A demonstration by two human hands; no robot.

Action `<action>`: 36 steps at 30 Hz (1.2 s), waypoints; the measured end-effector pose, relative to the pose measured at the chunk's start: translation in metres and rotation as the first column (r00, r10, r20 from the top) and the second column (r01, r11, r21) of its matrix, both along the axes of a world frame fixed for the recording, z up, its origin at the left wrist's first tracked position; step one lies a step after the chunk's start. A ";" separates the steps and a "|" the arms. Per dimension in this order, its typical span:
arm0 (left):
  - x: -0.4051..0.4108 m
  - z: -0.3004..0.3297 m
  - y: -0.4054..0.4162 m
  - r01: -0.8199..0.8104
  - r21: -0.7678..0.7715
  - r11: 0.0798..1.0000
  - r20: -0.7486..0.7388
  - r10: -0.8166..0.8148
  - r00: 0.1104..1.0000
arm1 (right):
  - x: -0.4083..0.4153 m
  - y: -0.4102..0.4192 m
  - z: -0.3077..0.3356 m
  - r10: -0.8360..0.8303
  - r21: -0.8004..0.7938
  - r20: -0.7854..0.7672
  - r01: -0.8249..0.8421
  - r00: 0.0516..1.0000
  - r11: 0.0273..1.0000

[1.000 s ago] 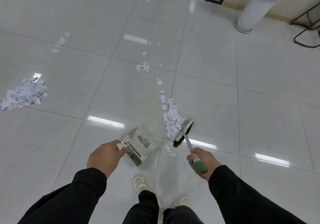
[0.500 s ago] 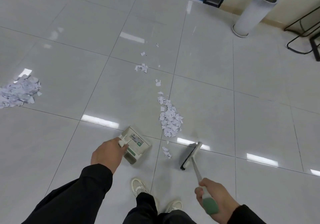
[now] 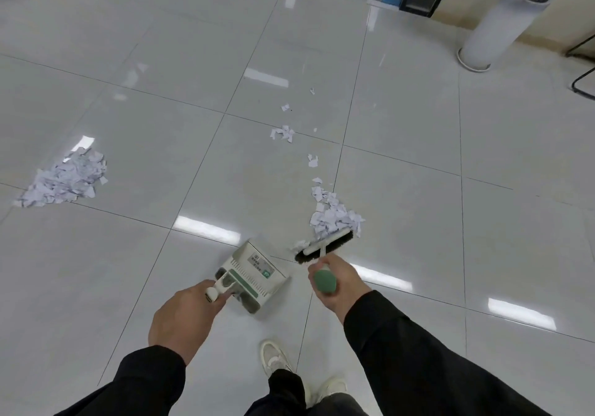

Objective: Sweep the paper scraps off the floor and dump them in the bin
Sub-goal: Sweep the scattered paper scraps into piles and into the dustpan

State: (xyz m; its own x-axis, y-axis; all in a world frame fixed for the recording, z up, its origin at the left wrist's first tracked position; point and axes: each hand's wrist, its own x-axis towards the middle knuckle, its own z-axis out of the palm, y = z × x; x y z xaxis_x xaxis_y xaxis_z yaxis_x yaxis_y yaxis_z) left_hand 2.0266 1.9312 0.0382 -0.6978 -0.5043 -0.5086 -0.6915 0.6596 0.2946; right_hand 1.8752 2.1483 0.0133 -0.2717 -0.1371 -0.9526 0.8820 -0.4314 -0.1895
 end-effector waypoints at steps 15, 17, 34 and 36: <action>-0.046 0.005 0.025 0.034 -0.005 0.999 0.002 -0.034 0.999 | -0.037 0.116 0.070 -0.123 -0.117 -0.079 0.113 0.989 0.987; -0.058 0.005 0.028 0.027 0.005 1.000 0.001 -0.027 1.000 | -0.026 0.131 0.084 -0.076 -0.047 -0.082 0.072 0.994 0.996; -0.231 0.009 0.116 -0.131 -0.003 0.991 0.010 0.131 0.991 | -0.234 0.182 0.007 0.129 0.030 0.024 -0.129 0.991 0.991; -0.245 0.015 0.123 -0.158 -0.026 0.987 0.012 0.159 0.987 | -0.270 0.165 0.004 0.156 0.008 0.014 -0.156 0.988 0.988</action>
State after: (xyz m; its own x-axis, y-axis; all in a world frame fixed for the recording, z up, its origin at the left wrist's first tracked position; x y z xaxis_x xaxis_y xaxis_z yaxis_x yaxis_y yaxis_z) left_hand 1.7818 2.0545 0.0529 -0.6010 -0.6207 -0.5035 -0.7917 0.5483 0.2692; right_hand 1.6051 2.3130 0.0169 -0.2349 -0.1683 -0.9573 0.9408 -0.2871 -0.1803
